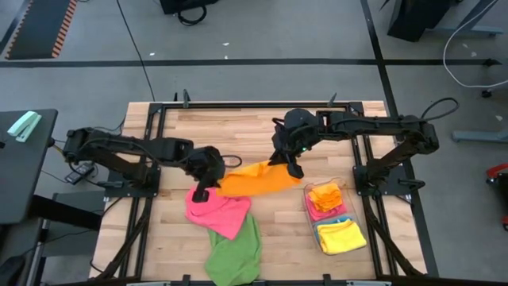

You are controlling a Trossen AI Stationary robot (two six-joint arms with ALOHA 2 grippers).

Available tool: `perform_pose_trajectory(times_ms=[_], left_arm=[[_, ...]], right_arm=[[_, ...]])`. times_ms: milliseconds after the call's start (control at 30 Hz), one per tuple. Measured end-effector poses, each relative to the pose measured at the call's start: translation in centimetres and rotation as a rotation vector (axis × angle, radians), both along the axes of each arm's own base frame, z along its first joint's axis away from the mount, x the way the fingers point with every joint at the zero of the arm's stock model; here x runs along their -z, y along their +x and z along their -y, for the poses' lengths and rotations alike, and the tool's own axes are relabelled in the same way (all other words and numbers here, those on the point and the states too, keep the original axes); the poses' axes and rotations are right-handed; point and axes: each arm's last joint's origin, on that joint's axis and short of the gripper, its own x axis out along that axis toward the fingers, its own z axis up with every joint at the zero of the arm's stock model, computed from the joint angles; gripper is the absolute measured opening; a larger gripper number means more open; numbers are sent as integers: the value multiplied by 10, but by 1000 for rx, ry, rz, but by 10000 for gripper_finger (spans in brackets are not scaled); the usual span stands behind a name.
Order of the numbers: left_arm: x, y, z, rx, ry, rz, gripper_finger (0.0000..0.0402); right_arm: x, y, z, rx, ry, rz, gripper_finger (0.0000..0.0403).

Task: Fold microfiber towels
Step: Fold the orange towel

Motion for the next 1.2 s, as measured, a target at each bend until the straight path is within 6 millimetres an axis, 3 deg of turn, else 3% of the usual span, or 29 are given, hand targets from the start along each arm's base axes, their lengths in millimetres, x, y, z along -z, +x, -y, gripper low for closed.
perform_pose_trajectory(times_ms=[200,433,600,833,933,1033,1200], left_arm=[[-1,-2,-16,-32,-123,-24,21],[-9,3,-7,112,-296,59,9],[-14,8,4,182,-313,144,30],[-23,7,12,262,-367,207,8],[-16,9,12,243,-367,169,18],[5,9,10,197,-342,100,30],[29,8,-7,88,-282,48,15]], right_arm=[[-8,-8,12,28,40,26,14],[-17,-16,6,-74,114,65,14],[-20,-17,-4,-143,145,71,14],[-29,-26,-8,-188,157,110,14],[-21,-22,-7,-184,121,77,14],[1,-15,-6,-166,71,10,14],[28,-2,7,-77,-56,-66,14]])
